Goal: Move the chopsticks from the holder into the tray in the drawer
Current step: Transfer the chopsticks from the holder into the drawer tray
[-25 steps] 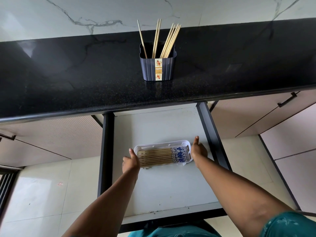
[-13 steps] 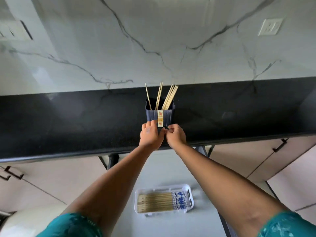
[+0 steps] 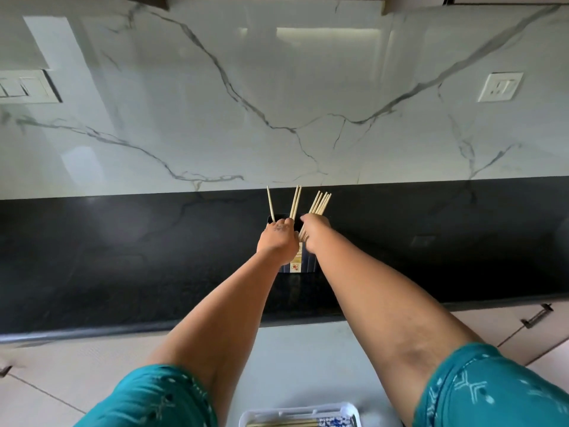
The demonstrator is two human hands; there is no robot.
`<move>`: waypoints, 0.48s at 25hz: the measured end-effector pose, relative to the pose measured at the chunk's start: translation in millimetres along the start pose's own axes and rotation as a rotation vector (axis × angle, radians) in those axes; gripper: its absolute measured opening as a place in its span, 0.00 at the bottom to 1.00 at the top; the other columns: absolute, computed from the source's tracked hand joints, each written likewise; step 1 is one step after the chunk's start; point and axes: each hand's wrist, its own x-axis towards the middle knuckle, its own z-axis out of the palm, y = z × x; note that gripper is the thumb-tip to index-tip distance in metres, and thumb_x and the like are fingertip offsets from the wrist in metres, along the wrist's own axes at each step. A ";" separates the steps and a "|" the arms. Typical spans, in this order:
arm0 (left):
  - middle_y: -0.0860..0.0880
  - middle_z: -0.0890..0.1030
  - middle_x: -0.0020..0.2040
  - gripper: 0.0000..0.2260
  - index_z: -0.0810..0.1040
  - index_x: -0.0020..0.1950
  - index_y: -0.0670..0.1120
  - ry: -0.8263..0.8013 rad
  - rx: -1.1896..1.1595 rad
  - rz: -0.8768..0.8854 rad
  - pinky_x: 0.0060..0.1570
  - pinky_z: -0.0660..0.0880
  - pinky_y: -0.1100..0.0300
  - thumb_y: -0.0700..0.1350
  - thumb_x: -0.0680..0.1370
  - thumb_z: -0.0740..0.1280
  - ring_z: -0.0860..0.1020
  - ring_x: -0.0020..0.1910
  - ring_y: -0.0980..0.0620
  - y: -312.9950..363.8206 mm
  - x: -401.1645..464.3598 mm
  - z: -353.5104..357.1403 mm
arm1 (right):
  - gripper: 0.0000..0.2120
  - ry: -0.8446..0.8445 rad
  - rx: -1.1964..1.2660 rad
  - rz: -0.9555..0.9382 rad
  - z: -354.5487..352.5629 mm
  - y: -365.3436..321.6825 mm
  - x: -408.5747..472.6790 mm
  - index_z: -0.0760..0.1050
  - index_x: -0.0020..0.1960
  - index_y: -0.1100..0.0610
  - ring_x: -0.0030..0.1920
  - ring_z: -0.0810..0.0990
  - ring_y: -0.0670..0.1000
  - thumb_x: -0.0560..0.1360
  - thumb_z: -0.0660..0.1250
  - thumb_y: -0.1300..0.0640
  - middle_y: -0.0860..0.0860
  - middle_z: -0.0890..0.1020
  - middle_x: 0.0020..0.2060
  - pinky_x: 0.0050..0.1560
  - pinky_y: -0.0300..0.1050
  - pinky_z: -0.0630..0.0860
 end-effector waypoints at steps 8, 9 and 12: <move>0.44 0.79 0.45 0.10 0.73 0.55 0.45 -0.097 0.033 0.079 0.46 0.74 0.50 0.45 0.82 0.54 0.76 0.49 0.41 -29.6 2.0 25.4 | 0.17 -0.010 -0.174 0.126 25.2 -10.9 52.5 0.68 0.69 0.64 0.65 0.72 0.56 0.82 0.56 0.62 0.58 0.70 0.69 0.63 0.48 0.70; 0.43 0.79 0.44 0.09 0.73 0.54 0.44 -0.092 0.040 0.097 0.54 0.74 0.49 0.44 0.82 0.54 0.76 0.49 0.40 -33.1 1.1 26.9 | 0.18 0.002 -0.231 0.111 28.6 -8.9 59.7 0.67 0.70 0.65 0.68 0.70 0.56 0.81 0.56 0.64 0.59 0.70 0.70 0.66 0.48 0.68; 0.43 0.80 0.44 0.11 0.74 0.51 0.43 -0.035 0.058 0.147 0.69 0.65 0.46 0.44 0.82 0.54 0.77 0.49 0.42 -38.5 0.7 25.9 | 0.18 -0.023 -0.408 0.037 29.6 -1.0 74.3 0.62 0.70 0.72 0.72 0.66 0.61 0.81 0.52 0.69 0.65 0.67 0.71 0.71 0.49 0.62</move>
